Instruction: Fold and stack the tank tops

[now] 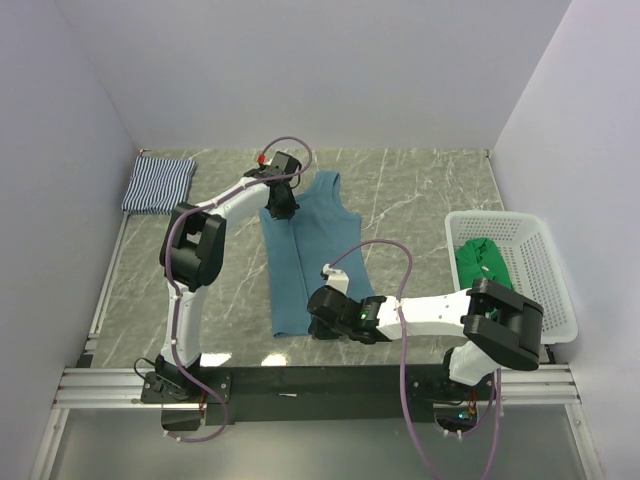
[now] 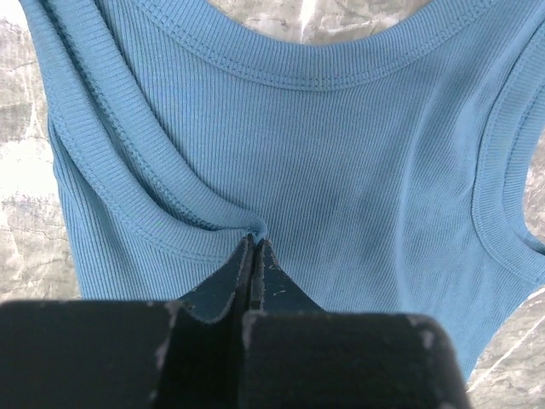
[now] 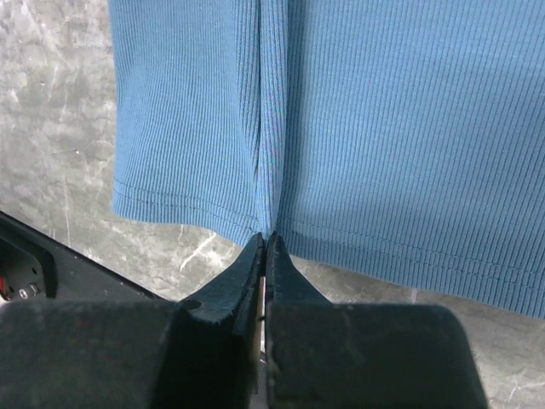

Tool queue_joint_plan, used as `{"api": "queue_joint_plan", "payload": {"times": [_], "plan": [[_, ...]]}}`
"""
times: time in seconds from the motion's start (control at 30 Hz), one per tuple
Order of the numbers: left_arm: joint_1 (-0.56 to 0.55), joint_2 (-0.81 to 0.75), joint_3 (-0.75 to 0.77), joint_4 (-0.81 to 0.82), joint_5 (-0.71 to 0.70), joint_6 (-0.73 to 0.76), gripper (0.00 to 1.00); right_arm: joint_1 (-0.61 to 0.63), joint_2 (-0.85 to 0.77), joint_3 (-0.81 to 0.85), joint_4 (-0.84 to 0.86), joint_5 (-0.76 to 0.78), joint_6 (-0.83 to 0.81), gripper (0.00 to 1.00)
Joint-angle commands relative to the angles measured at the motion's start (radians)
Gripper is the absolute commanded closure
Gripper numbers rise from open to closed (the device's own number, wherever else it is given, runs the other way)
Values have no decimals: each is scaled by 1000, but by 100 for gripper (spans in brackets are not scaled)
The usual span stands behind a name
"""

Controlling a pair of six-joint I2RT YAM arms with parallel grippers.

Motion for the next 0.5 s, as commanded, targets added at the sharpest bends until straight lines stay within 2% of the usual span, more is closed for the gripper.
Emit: {"api": "queue_joint_plan", "payload": {"times": [0.0,0.17,0.47], "plan": [[-13,-3,33,33,-39,11,99,1,-16,-12,31,9,14,100],[-22,3,30,28,-56,17,96,1,-16,-26,38,9,23,100],[-31,-11,-8,71,-53,44,80,2,-40,-47,37,18,37,98]]}}
